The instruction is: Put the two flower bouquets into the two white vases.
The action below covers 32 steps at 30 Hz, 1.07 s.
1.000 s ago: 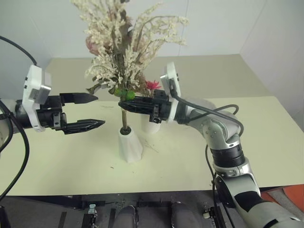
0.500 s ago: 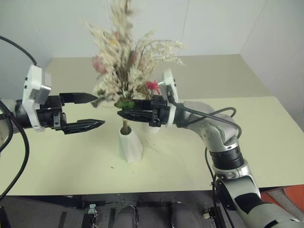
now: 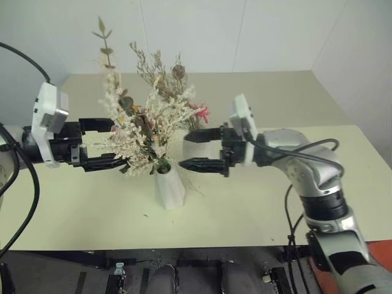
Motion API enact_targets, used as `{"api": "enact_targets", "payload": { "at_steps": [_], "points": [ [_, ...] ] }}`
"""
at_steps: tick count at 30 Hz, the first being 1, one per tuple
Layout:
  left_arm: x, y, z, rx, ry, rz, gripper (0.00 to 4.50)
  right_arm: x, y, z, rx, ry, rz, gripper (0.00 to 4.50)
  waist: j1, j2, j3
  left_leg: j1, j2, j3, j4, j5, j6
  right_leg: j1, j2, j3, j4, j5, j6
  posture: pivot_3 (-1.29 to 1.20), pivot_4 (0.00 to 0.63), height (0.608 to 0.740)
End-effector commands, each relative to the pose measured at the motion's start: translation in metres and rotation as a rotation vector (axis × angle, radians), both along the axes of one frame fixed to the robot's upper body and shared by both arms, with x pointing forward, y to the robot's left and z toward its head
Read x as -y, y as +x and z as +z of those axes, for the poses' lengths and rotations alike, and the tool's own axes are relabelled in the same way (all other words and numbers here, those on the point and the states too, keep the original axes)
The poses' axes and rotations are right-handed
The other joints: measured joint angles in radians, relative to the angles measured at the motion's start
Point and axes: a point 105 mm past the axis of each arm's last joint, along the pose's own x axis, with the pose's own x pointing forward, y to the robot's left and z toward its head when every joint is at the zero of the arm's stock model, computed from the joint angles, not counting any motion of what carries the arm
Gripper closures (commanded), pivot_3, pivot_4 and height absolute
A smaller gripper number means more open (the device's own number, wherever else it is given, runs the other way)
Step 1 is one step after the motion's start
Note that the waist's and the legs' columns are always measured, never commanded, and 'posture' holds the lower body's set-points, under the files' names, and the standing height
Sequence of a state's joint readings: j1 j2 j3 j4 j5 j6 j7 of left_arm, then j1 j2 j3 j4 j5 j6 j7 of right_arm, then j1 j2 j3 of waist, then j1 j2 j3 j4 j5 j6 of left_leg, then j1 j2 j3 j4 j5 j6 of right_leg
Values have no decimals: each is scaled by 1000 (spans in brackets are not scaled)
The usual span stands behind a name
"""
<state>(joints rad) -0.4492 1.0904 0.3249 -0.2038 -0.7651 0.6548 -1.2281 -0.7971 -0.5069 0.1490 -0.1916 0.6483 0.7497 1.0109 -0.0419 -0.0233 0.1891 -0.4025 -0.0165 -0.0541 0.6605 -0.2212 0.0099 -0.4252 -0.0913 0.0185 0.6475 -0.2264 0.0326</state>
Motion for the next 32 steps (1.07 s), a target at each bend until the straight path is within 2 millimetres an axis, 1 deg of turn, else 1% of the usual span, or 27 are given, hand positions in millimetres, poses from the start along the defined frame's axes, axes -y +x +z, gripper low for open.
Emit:
{"api": "enact_targets", "payload": {
  "at_steps": [1, 9, 15, 22, 28, 32],
  "points": [
    [4, -2, 5, 37, -1, -24, 0, 19, -5, 9, 48, -12, -5, 26, 0, 0, 0, 0, 0, 0, 0, 0, 0, 0, 0, 0, 0, 0, 0, 0, 150, 740],
    [3, -2, 1, 29, -12, -10, 0, 81, 2, -5, 33, -121, -179, 26, 2, 0, 0, 0, 0, 0, 0, 0, 0, 0, 0, 0, 0, 0, 0, 0, 150, 740],
    [-5, -9, 0, 24, -7, 26, 0, 119, -1, -11, 14, -186, -286, 26, 0, -1, 0, 0, 0, 0, 0, 0, 0, 0, 0, 0, 0, 0, 0, 0, 150, 740],
    [-16, -21, -1, 17, -2, 81, 0, 145, 1, -11, 12, -220, -382, 26, 2, -1, 0, 0, 0, 1, 0, 0, 0, 1, 0, 0, -1, 0, 0, 0, 150, 740],
    [-23, -36, -3, 21, -14, 135, 0, 167, 7, -5, 32, -248, -451, 26, 4, -1, 0, 1, 0, 1, 0, 0, 0, 1, -1, 0, -1, 0, 0, 0, 150, 740],
    [-27, -43, -4, 21, -17, 169, 0, 173, 9, -3, 38, -254, -463, 26, 5, -1, 0, 2, 1, 1, 0, 0, 0, 2, 0, 0, -1, 0, 0, 0, 150, 740]
  ]
}}
